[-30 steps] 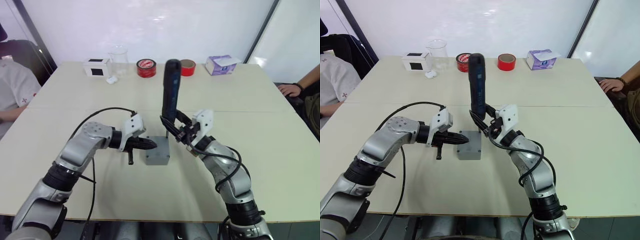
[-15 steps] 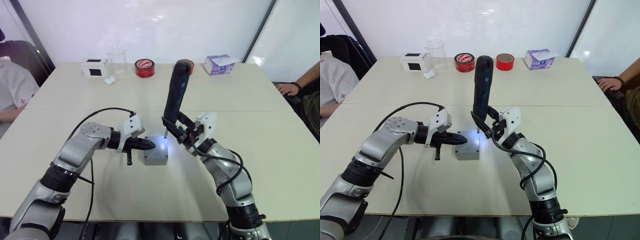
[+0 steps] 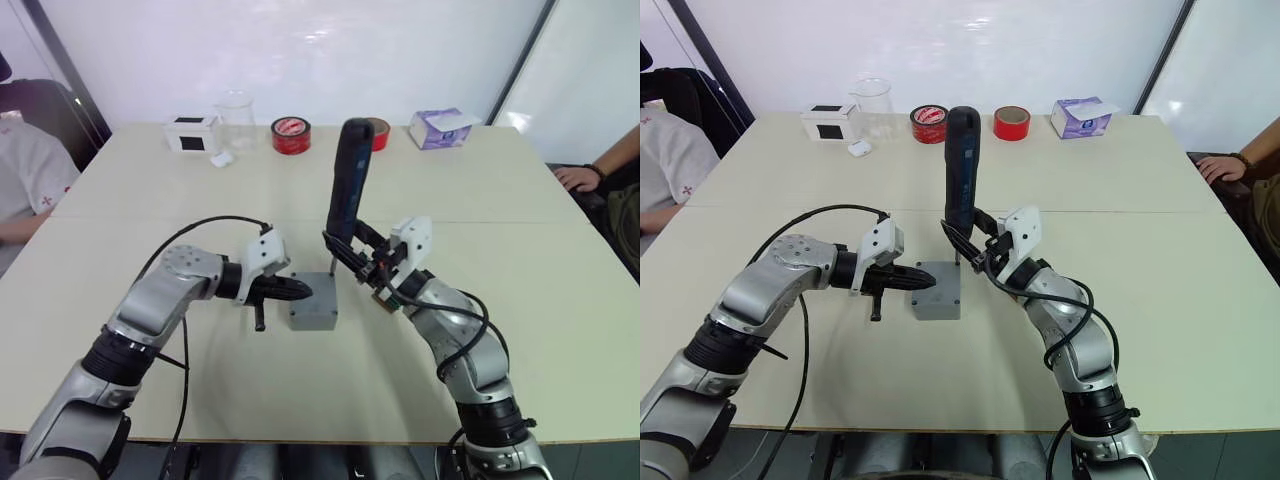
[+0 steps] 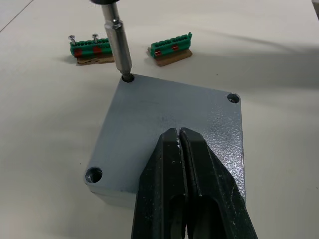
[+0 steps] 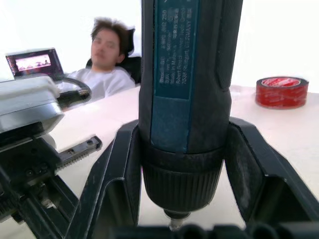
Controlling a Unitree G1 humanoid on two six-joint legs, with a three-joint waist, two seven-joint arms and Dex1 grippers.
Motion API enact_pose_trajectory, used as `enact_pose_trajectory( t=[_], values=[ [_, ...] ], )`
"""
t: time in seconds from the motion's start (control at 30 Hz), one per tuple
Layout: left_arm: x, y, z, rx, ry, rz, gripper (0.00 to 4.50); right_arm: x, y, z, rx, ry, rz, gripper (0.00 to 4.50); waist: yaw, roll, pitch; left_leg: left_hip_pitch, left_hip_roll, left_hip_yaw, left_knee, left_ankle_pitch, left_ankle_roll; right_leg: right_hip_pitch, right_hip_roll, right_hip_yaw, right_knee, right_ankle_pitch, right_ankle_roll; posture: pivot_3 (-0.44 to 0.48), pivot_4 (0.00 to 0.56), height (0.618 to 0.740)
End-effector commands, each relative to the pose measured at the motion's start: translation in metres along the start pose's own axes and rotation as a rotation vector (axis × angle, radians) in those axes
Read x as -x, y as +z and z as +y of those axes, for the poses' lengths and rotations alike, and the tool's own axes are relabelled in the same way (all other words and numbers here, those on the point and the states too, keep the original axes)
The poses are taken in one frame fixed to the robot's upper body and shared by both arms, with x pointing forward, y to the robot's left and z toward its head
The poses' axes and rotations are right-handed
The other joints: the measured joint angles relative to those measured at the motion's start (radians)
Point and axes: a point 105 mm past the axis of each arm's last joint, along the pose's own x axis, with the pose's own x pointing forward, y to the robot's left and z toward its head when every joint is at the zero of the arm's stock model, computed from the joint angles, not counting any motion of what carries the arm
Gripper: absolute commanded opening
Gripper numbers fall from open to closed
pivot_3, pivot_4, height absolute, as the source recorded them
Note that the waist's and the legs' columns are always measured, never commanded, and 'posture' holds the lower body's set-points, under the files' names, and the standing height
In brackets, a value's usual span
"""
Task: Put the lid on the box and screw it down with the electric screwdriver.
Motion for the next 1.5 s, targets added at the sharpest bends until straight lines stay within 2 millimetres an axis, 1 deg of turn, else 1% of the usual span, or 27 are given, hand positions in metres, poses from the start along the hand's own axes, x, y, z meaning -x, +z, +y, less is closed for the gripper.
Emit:
enact_pose_trajectory(
  t=[0.03,0.07,0.17,0.23,0.27,0.3,0.37,0.4,0.47,0.53,0.57,0.6,0.63,0.7,0.73,0.77,0.83,0.9,0.97,1.03,1.13,1.23,1.3,1.37,1.4,1.5],
  values=[
    [0.001,-0.009,0.000,0.047,0.014,0.000,0.00,-0.001,0.069,-0.022,-0.006,-0.081,-0.152,1.80,-0.001,0.001,0.003,-0.001,0.000,0.000,0.000,0.000,0.000,-0.001,-0.001,0.000,-0.001,0.000,0.000,0.000,0.150,0.740],
    [0.001,-0.010,0.000,0.069,0.015,-0.015,0.00,-0.001,0.082,-0.030,-0.013,-0.121,-0.180,1.80,-0.001,0.002,0.004,-0.002,0.000,0.001,0.000,0.000,0.000,-0.002,-0.001,0.000,-0.001,0.001,0.000,0.000,0.150,0.740],
    [0.000,-0.011,-0.002,0.108,0.015,-0.051,0.00,0.001,0.105,-0.045,-0.075,-0.184,-0.198,1.80,0.003,0.003,0.005,-0.005,-0.001,0.001,0.000,0.000,0.000,-0.004,-0.002,0.000,-0.001,0.001,0.000,0.000,0.150,0.740],
    [0.002,-0.006,-0.003,0.127,0.028,-0.099,0.00,0.005,0.123,-0.054,-0.109,-0.222,-0.204,1.80,0.000,0.004,0.005,-0.010,0.000,0.000,0.000,0.000,0.000,-0.009,-0.001,0.000,-0.001,0.001,0.000,0.000,0.150,0.740],
    [0.003,-0.002,0.000,0.122,0.061,-0.134,0.00,0.007,0.130,-0.056,-0.139,-0.221,-0.199,1.80,0.000,0.004,0.005,-0.014,0.000,0.001,-0.001,0.000,0.000,-0.014,-0.001,0.000,0.000,0.003,0.002,0.000,0.150,0.740],
    [0.006,0.002,0.005,0.113,0.109,-0.162,0.00,0.011,0.137,-0.058,-0.162,-0.218,-0.194,1.80,0.000,0.004,0.005,-0.016,0.000,0.000,0.000,0.000,0.000,-0.016,-0.001,0.000,0.000,0.003,0.003,0.000,0.150,0.740],
    [0.011,0.008,0.016,0.074,0.243,-0.201,0.00,0.020,0.135,-0.062,-0.186,-0.203,-0.083,1.80,0.001,0.006,0.006,-0.017,0.000,0.000,0.000,0.000,0.000,-0.017,-0.002,0.000,0.000,0.003,0.004,0.000,0.150,0.740],
    [0.014,0.010,0.017,0.062,0.269,-0.211,0.00,0.025,0.133,-0.063,-0.200,-0.198,-0.031,1.80,0.001,0.006,0.006,-0.019,0.000,0.000,-0.001,0.000,0.000,-0.018,-0.002,-0.001,0.000,0.003,0.004,0.000,0.150,0.740],
    [0.019,0.015,0.008,0.075,0.222,-0.235,0.00,0.042,0.122,-0.069,-0.217,-0.201,0.103,1.80,0.002,0.005,0.006,-0.019,0.000,0.000,-0.001,0.000,0.001,-0.018,-0.003,-0.001,-0.001,0.003,0.004,0.000,0.150,0.740],
    [0.025,0.023,-0.004,0.143,0.108,-0.265,0.00,0.063,0.099,-0.078,-0.252,-0.226,0.261,1.80,0.002,0.005,0.006,-0.020,0.000,0.000,-0.002,-0.002,0.003,-0.018,-0.003,-0.001,-0.003,0.003,0.004,0.000,0.150,0.740],
    [0.029,0.030,-0.010,0.159,0.054,-0.288,0.00,0.078,0.081,-0.090,-0.282,-0.298,0.364,1.80,0.002,0.005,0.007,-0.020,0.000,0.000,-0.002,-0.002,0.004,-0.018,-0.003,-0.001,-0.003,0.003,0.003,0.000,0.150,0.740],
    [0.031,0.034,-0.014,0.167,0.019,-0.302,0.00,0.090,0.070,-0.099,-0.302,-0.351,0.431,1.80,0.002,0.005,0.007,-0.021,0.000,-0.001,-0.002,-0.003,0.005,-0.018,-0.003,-0.002,-0.004,0.003,0.003,0.000,0.150,0.740],
    [0.032,0.036,-0.016,0.172,-0.001,-0.297,0.00,0.101,0.059,-0.108,-0.324,-0.413,0.493,1.80,0.002,0.005,0.007,-0.021,0.000,0.000,-0.002,-0.003,0.005,-0.018,-0.003,-0.002,-0.004,0.003,0.003,0.000,0.150,0.740],
    [0.033,0.035,-0.026,0.136,-0.036,-0.227,0.00,0.133,0.038,-0.121,-0.429,-0.509,0.638,1.80,0.000,0.005,0.007,-0.022,-0.001,0.000,-0.002,-0.003,0.005,-0.018,-0.003,-0.001,-0.006,0.003,0.003,0.000,0.150,0.740],
    [0.034,0.033,-0.034,0.110,-0.063,-0.185,0.00,0.147,0.030,-0.123,-0.465,-0.533,0.708,1.80,0.000,0.006,0.008,-0.022,-0.002,0.001,-0.001,-0.003,0.005,-0.018,-0.003,0.000,-0.006,0.003,0.003,0.000,0.150,0.740],
    [0.035,0.031,-0.041,0.091,-0.090,-0.157,0.00,0.156,0.026,-0.122,-0.488,-0.532,0.770,1.80,0.000,0.008,0.009,-0.022,-0.002,0.002,-0.001,-0.003,0.005,-0.018,-0.003,0.000,-0.006,0.003,0.003,0.000,0.150,0.740],
    [0.036,0.030,-0.051,0.081,-0.132,-0.130,0.00,0.170,0.021,-0.112,-0.533,-0.474,0.904,1.80,0.000,0.012,0.012,-0.022,-0.003,0.003,-0.001,-0.004,0.006,-0.018,-0.003,0.002,-0.006,0.002,0.002,0.000,0.150,0.740],
    [0.035,0.027,-0.063,0.066,-0.173,-0.096,0.00,0.177,0.022,-0.107,-0.538,-0.454,0.973,1.80,-0.005,0.012,0.014,-0.021,-0.003,0.004,-0.001,-0.004,0.007,-0.019,-0.003,0.003,-0.006,0.001,0.001,0.000,0.150,0.740],
    [0.032,0.018,-0.072,0.044,-0.190,-0.047,0.00,0.181,0.021,-0.105,-0.540,-0.455,1.013,1.80,-0.012,0.011,0.014,-0.020,-0.003,0.005,-0.001,-0.004,0.007,-0.019,0.001,0.003,-0.007,0.001,0.001,0.000,0.150,0.740],
    [0.029,0.011,-0.072,0.040,-0.172,-0.024,0.00,0.186,0.012,-0.106,-0.551,-0.471,1.055,1.80,-0.014,0.011,0.015,-0.019,-0.001,0.004,-0.001,-0.004,0.007,-0.019,0.004,0.003,-0.006,0.001,0.001,0.000,0.150,0.740],
    [0.026,0.008,-0.070,0.040,-0.153,-0.019,0.00,0.191,0.003,-0.107,-0.563,-0.491,1.094,1.80,-0.005,0.010,0.015,-0.019,0.001,0.002,-0.001,-0.004,0.007,-0.019,0.008,0.003,-0.006,0.001,0.001,0.000,0.150,0.740],
    [0.026,0.008,-0.069,0.046,-0.138,-0.026,0.00,0.194,-0.006,-0.109,-0.552,-0.522,1.127,1.80,0.001,0.010,0.015,-0.019,0.002,0.003,-0.001,-0.004,0.007,-0.019,0.008,0.003,-0.006,0.001,0.001,0.000,0.150,0.740],
    [0.027,0.009,-0.067,0.053,-0.125,-0.038,0.00,0.195,-0.007,-0.112,-0.539,-0.542,1.133,1.80,0.001,0.010,0.015,-0.020,0.002,0.003,0.000,-0.004,0.007,-0.019,0.008,0.003,-0.006,0.002,0.001,0.000,0.150,0.740],
    [0.031,0.011,-0.061,0.061,-0.097,-0.049,0.00,0.196,-0.008,-0.115,-0.527,-0.559,1.136,2.80,0.001,0.010,0.015,-0.020,0.002,0.003,0.000,-0.004,0.007,-0.019,0.008,0.004,-0.006,0.002,0.003,0.000,0.150,0.740],
    [0.035,0.012,-0.054,0.068,-0.072,-0.058,0.00,0.195,-0.009,-0.115,-0.525,-0.558,1.136,2.84,0.001,0.010,0.015,-0.020,0.002,0.004,0.001,-0.004,0.007,-0.019,0.008,0.004,-0.006,0.002,0.003,0.000,0.150,0.740],
    [0.044,0.015,-0.040,0.085,-0.013,-0.076,0.00,0.194,-0.009,-0.116,-0.509,-0.560,1.134,3.90,0.000,0.009,0.015,-0.019,0.002,0.004,0.001,-0.004,0.007,-0.019,0.008,0.004,-0.006,0.002,0.003,0.000,0.150,0.740]
  ],
)
